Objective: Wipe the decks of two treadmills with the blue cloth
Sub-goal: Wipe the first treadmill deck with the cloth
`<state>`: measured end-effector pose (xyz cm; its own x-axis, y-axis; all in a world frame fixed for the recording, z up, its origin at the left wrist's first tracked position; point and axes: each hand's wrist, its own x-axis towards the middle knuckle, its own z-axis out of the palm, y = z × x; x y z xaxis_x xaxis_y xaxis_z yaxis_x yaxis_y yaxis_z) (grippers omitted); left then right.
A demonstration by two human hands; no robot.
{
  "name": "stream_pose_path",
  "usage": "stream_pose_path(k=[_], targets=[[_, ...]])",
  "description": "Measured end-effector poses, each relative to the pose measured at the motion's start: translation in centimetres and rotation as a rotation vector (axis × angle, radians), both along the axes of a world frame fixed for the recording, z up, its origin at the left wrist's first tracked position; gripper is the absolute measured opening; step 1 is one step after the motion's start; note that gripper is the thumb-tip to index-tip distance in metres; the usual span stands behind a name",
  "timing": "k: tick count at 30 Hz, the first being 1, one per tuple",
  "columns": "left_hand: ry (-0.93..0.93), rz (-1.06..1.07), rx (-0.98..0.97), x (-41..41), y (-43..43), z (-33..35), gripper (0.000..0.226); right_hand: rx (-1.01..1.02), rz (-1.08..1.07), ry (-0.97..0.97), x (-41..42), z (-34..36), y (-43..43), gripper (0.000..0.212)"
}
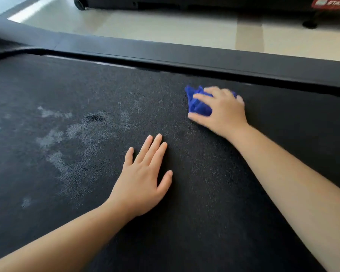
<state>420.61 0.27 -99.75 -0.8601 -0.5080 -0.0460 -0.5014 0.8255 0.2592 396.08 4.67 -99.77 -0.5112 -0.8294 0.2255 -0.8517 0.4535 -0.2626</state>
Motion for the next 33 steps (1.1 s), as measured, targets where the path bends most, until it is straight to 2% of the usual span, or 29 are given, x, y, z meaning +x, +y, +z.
stream_pose_path(k=[3,7,13,16,21,25,27,30,33], targets=[[0.003,-0.006,-0.004,0.0,0.1,0.0,0.076,-0.146,0.143,0.067,4.3,-0.6,6.4,0.065],[0.000,0.003,-0.002,-0.1,0.1,0.0,0.076,-0.172,0.240,0.089,4.7,-0.8,9.2,0.061],[0.014,-0.001,-0.002,0.1,0.0,-0.3,0.074,0.020,-0.149,0.011,-3.8,0.0,1.0,0.063],[0.029,0.001,0.008,0.1,0.0,-0.3,0.073,0.053,-0.209,-0.001,-6.2,0.0,-1.1,0.064],[0.031,-0.002,0.011,0.1,0.0,-0.2,0.074,0.036,-0.134,-0.018,-3.1,0.4,1.8,0.062],[0.025,-0.001,0.000,0.0,0.1,-0.2,0.076,-0.150,0.080,0.059,6.0,-0.4,10.8,0.061],[0.026,-0.001,-0.009,0.0,0.1,-0.2,0.076,-0.169,0.175,0.065,8.5,-0.9,13.9,0.057],[0.029,-0.008,-0.008,-0.1,0.0,-0.2,0.075,-0.189,0.206,0.044,7.4,-1.1,13.6,0.056],[0.036,-0.002,-0.008,-0.1,-0.1,-0.3,0.075,-0.163,0.094,0.069,3.8,-1.0,10.1,0.061]])
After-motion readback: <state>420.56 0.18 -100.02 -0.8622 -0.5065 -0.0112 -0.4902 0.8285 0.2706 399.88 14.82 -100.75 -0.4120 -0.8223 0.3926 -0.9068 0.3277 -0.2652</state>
